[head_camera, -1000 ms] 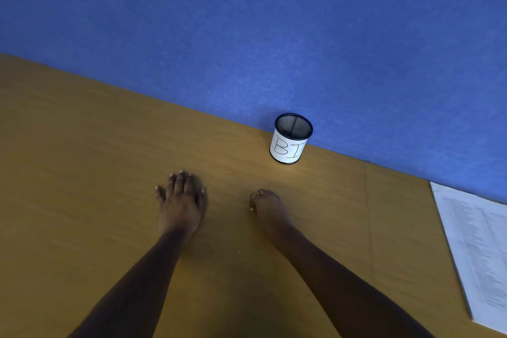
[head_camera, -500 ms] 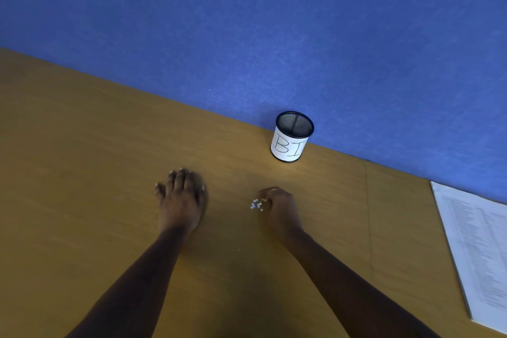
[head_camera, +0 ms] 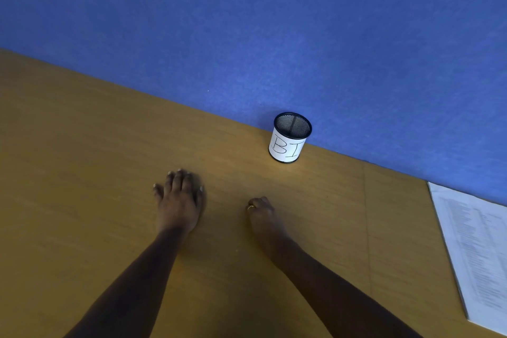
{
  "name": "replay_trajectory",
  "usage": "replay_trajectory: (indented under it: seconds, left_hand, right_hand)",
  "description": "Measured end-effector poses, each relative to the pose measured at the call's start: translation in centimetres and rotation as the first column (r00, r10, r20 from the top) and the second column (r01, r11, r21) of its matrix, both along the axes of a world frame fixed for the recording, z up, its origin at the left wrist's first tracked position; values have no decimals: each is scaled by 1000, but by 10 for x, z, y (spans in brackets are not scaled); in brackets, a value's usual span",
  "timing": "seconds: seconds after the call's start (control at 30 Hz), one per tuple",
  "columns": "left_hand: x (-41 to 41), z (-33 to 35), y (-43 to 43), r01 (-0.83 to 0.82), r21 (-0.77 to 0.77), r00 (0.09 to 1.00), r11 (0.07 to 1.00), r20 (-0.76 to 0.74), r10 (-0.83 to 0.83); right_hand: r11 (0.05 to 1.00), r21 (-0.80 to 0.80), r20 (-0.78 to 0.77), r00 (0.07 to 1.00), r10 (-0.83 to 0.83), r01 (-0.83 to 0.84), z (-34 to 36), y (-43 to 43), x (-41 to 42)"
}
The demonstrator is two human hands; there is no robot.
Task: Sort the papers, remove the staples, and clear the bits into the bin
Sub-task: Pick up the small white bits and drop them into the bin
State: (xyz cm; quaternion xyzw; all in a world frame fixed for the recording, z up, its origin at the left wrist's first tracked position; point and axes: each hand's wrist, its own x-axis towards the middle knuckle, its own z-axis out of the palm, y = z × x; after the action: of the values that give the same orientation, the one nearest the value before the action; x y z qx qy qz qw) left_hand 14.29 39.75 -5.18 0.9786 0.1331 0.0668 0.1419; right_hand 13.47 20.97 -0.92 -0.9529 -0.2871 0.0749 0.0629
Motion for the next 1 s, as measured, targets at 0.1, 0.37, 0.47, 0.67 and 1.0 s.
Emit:
replay_trajectory:
  seconds: [0.1, 0.37, 0.47, 0.67, 1.0]
  left_hand:
    - [-1, 0, -1, -8, -4, 1000, 1000, 11, 8]
    - [0, 0, -1, 4, -30, 1000, 1000, 5, -4]
    - [0, 0, -1, 2, -33, 1000, 999, -6, -3]
    - [1, -1, 0, 3, -19, 1000, 1000, -14, -3]
    - [2, -3, 1, -7, -9, 1000, 1000, -16, 7]
  right_hand:
    - [999, 9, -128, 991, -46, 48, 9, 3, 5]
    - [992, -122, -51, 998, -21, 15, 15, 8, 15]
    - [991, -6, -107, 985, -134, 135, 13, 10, 18]
    - [709, 409, -361, 816, -452, 574, 4, 3, 30]
    - [76, 402, -872, 407, -272, 912, 17, -23, 61]
